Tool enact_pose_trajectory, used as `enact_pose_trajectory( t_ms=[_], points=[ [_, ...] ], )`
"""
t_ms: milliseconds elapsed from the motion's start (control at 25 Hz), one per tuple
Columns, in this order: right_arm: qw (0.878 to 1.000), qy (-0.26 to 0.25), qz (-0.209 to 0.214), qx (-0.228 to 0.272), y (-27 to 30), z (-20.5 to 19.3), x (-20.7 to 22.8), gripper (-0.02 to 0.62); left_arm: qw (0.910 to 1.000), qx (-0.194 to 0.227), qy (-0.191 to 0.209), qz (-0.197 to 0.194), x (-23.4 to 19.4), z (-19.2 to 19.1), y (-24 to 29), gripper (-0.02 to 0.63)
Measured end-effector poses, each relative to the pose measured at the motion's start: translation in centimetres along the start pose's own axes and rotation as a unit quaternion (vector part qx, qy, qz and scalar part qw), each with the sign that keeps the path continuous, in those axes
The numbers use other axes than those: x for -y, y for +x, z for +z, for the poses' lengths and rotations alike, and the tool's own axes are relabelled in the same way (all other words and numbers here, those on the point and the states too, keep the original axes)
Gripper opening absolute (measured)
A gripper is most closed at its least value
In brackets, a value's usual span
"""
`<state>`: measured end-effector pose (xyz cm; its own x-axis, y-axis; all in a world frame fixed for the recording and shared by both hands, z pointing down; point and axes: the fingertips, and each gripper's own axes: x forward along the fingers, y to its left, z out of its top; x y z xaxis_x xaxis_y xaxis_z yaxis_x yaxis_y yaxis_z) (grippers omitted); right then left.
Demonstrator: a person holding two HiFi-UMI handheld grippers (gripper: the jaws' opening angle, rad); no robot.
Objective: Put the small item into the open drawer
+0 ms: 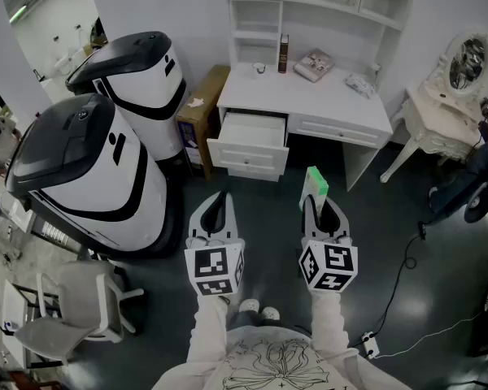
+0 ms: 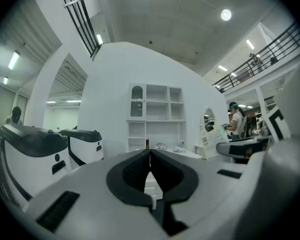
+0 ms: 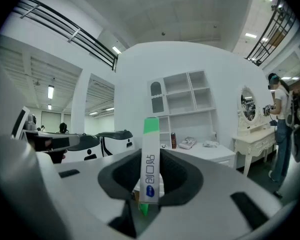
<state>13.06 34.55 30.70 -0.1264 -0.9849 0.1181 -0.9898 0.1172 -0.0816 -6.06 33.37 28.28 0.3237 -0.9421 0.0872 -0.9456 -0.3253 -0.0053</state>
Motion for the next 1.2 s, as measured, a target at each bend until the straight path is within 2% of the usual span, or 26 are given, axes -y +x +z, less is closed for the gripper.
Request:
enact_pose_trajectory(
  t_ms=[640, 1200],
  points=[
    [1.000, 0.000, -0.003, 0.002, 2.2, -0.1, -1.5, 0.089, 1.0000, -0.003, -0.007, -0.005, -2.3, -0.7, 1.5, 0.006],
    [0.999, 0.021, -0.023, -0.015, 5.9, -2.5, -2.3, 0.089, 0.9995, -0.022, -0.007, -0.022, -4.4, -3.1, 4.8, 0.006]
  ],
)
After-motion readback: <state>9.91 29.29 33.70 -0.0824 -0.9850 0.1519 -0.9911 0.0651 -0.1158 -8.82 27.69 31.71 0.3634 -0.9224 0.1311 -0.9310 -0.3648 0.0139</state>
